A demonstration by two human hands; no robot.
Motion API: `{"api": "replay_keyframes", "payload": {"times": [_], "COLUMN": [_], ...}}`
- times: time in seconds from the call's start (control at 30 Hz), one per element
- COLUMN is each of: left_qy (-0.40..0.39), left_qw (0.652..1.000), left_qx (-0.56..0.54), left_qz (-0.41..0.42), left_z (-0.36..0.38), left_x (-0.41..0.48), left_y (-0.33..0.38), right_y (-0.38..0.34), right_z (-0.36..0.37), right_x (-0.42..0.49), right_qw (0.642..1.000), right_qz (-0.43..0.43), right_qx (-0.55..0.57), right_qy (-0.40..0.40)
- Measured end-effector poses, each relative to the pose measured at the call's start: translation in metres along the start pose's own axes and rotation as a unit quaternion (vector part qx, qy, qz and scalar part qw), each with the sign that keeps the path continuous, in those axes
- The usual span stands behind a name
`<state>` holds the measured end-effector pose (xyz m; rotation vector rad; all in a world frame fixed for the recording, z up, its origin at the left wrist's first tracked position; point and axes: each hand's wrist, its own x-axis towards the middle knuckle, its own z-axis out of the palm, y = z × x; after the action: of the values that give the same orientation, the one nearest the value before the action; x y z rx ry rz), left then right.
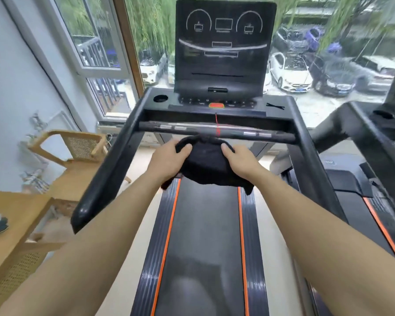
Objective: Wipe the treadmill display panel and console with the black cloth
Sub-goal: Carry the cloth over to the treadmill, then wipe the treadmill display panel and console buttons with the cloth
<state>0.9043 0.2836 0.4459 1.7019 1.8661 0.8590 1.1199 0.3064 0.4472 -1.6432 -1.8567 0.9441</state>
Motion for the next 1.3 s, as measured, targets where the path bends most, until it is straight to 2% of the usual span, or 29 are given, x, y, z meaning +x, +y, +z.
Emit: {"api": "replay_keyframes", "payload": {"times": [0.17,0.37,0.63,0.77,1.0,1.17,1.3], "left_qy": [-0.026,-0.052,-0.041,-0.005,0.086,0.072,0.053], "left_qw": [0.999,0.997,0.998,0.999,0.995,0.997,0.995], "left_qx": [-0.011,-0.024,-0.002,0.042,0.010,-0.007,-0.086], "left_qz": [-0.045,-0.060,-0.050,-0.022,-0.046,-0.003,0.003], "left_z": [-0.034,-0.028,-0.007,-0.006,-0.016,-0.027,-0.037], "left_x": [0.068,0.155,0.297,0.364,0.467,0.532,0.582], "left_y": [0.051,0.086,0.118,0.133,0.120,0.096,0.076], "right_y": [-0.037,-0.032,-0.021,-0.019,-0.029,-0.042,-0.057], "right_z": [-0.053,-0.088,-0.147,-0.166,-0.172,-0.149,-0.130], "right_x": [0.056,0.147,0.278,0.349,0.446,0.498,0.529], "right_qw": [0.999,0.999,0.980,0.973,0.963,0.964,0.971], "right_qz": [-0.025,-0.016,-0.034,-0.069,-0.046,-0.031,-0.012], "right_qx": [0.020,0.045,0.125,0.120,0.202,0.236,0.238], "right_qy": [0.008,-0.001,-0.150,-0.185,-0.170,-0.117,-0.026]}}
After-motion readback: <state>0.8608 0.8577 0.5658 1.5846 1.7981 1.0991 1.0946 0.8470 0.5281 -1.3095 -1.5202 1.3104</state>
